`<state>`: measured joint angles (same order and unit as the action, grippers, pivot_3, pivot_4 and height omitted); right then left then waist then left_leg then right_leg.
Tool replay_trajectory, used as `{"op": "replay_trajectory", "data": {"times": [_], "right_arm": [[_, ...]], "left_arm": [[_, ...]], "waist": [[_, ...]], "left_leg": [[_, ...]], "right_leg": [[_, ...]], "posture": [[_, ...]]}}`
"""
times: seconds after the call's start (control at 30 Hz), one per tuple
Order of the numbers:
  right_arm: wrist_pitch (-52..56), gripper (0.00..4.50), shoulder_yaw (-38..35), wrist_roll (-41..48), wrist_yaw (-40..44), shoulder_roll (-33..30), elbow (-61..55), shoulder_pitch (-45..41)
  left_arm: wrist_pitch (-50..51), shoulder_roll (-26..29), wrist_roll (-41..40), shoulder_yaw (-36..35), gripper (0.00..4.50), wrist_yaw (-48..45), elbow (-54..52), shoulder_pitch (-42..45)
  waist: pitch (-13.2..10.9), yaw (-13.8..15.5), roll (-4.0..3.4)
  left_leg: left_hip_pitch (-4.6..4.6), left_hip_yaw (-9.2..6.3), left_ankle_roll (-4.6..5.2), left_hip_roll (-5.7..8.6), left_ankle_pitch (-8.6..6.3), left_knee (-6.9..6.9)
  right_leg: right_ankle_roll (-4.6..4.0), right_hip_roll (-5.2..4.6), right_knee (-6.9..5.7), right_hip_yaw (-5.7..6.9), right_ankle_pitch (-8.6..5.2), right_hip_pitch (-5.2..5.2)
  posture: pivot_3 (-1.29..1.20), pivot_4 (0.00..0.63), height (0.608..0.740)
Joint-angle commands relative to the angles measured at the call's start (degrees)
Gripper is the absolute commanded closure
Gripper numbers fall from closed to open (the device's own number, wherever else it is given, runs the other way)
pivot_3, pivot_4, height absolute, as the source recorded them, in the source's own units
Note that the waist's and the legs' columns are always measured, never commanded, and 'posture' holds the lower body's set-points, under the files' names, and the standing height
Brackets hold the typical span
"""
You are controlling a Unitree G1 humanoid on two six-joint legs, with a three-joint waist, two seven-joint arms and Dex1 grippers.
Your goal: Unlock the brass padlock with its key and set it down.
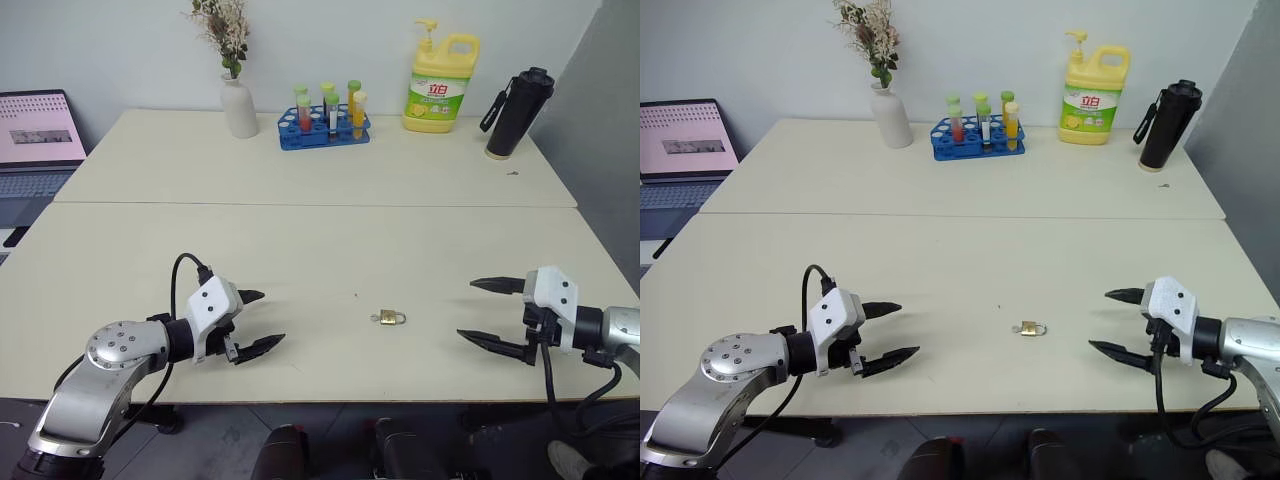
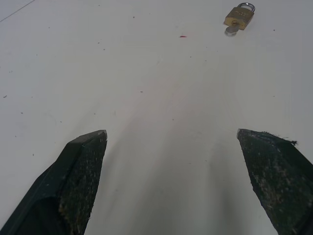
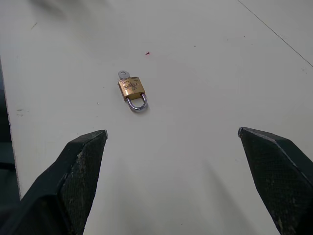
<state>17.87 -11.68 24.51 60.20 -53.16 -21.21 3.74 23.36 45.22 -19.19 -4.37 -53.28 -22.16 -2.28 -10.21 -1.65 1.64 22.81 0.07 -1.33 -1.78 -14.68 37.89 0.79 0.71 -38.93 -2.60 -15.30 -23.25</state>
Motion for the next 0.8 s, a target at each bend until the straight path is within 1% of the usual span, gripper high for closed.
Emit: {"op": "replay_trajectory", "data": {"times": [0.03, 0.23, 0.37, 0.57, 0.63, 0.7, 0.8], "right_arm": [[-0.7, 0.00, -0.4, 0.0, 0.4, -0.1, -1.3, -0.3], [-0.7, 0.00, 0.9, -1.7, -0.7, 0.4, -0.8, -0.6], [-1.7, 0.00, 1.7, -3.2, -1.6, 1.0, -0.2, -1.3], [-0.3, 0.00, 3.6, -3.1, -1.4, 1.0, -1.4, -3.8], [1.0, 0.00, 6.8, -3.7, -2.1, 1.9, -2.4, -6.1], [1.8, 0.00, 9.5, -4.5, -2.6, 2.9, -2.9, -7.9], [5.4, 0.00, 14.4, -5.7, -3.4, 4.1, -3.8, -11.1]], "left_arm": [[-1.3, -0.4, -1.0, -0.2, 0.03, -0.3, -2.0, 0.6], [-1.5, 0.2, 0.6, 0.3, 0.03, 0.2, -1.9, 1.7], [-3.2, 0.1, 2.7, 1.1, 0.03, 0.7, -0.8, 2.9], [-7.7, -0.6, 4.4, 2.3, 0.03, 0.0, -0.4, 5.6], [-9.5, -0.2, 5.2, 3.2, 0.03, -0.9, 0.8, 6.4], [-9.4, 0.6, 4.2, 4.0, 0.03, -3.1, 0.6, 6.1], [-7.1, 0.2, 0.7, 4.1, 0.03, -4.5, -2.8, 5.9]], "waist": [[0.0, 0.0, 0.00], [0.0, 0.0, 0.00], [0.0, 0.0, 0.00], [0.0, 0.0, 0.00], [0.0, 0.0, 0.00], [0.0, -0.1, -0.01], [0.0, -0.1, -0.01]], "left_leg": [[0.00, 0.00, 0.00, 0.00, 0.00, 0.00], [0.00, 0.00, 0.00, 0.00, 0.00, 0.00], [0.00, 0.00, 0.00, 0.01, 0.00, 0.00], [0.00, 0.00, 0.00, 0.01, 0.00, 0.01], [-0.01, 0.00, 0.00, 0.01, 0.00, 0.01], [-0.02, 0.00, 0.00, 0.00, 0.00, 0.01], [0.00, 0.00, 0.00, -0.02, 0.00, 0.00]], "right_leg": [[0.00, 0.00, 0.00, 0.00, 0.00, 0.00], [0.00, 0.00, 0.00, 0.00, 0.00, 0.00], [0.00, 0.00, 0.00, 0.00, 0.00, 0.00], [0.00, 0.01, 0.00, 0.01, 0.00, 0.00], [0.00, 0.01, -0.02, 0.00, 0.01, 0.00], [0.00, 0.02, -0.03, -0.01, 0.01, 0.00], [0.00, 0.04, -0.03, 0.00, 0.00, -0.01]], "posture": [[0.00, 0.150, 0.740], [0.00, 0.150, 0.740], [0.00, 0.150, 0.740], [0.00, 0.150, 0.740], [0.00, 0.150, 0.740], [0.00, 0.150, 0.740], [0.00, 0.150, 0.740]]}}
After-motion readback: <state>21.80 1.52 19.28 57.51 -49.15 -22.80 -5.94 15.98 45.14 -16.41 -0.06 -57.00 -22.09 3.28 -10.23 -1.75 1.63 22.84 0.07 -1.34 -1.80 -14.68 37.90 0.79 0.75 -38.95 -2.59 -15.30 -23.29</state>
